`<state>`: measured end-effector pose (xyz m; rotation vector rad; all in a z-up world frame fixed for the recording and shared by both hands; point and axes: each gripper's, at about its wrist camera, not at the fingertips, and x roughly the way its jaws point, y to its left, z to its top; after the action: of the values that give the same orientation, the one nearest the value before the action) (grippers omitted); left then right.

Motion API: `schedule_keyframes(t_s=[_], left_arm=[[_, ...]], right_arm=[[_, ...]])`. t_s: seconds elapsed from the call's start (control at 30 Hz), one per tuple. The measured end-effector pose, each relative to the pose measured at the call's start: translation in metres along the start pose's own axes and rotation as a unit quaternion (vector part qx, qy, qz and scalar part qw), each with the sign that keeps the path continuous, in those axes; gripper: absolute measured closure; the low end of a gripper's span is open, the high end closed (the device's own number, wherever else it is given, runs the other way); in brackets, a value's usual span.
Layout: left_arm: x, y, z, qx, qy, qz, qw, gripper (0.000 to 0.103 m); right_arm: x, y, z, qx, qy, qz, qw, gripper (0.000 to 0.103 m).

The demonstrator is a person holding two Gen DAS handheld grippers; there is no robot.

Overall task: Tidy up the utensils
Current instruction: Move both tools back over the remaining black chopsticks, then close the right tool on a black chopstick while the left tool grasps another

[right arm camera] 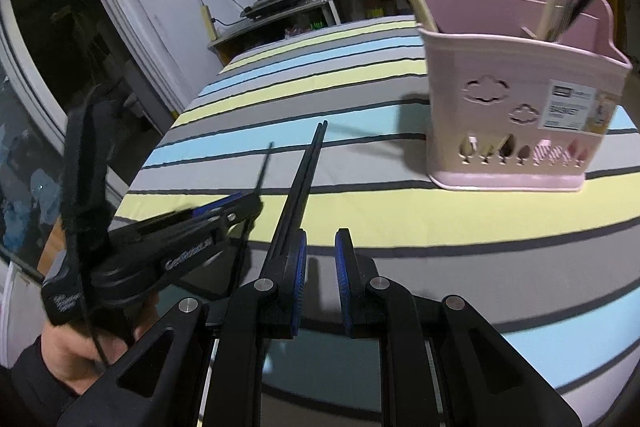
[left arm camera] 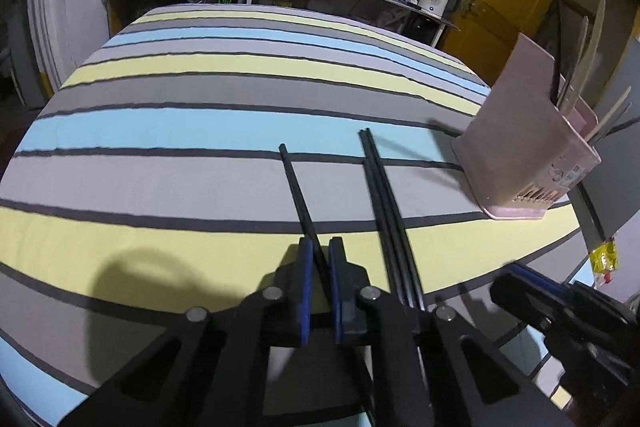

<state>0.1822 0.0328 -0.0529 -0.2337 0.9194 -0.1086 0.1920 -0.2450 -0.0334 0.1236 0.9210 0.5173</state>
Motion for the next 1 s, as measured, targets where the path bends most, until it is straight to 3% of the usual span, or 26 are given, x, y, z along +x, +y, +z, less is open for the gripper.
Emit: schedule_keyframes(t_s=[0.37,1.0], left_arm=[[-0.015,0.032,-0.007,-0.013,0.010,-0.003,0.9999,0.092],[-0.014,0.037,-0.003,-0.022,0.023,-0.016,0.9994,0.092]], right_arm=[[0.039,0.008,0.017,0.000,0.031,-0.002,1.000,0.088],[0.066,0.013,0.037,-0.004,0.064,-0.040,0.997,0.090]])
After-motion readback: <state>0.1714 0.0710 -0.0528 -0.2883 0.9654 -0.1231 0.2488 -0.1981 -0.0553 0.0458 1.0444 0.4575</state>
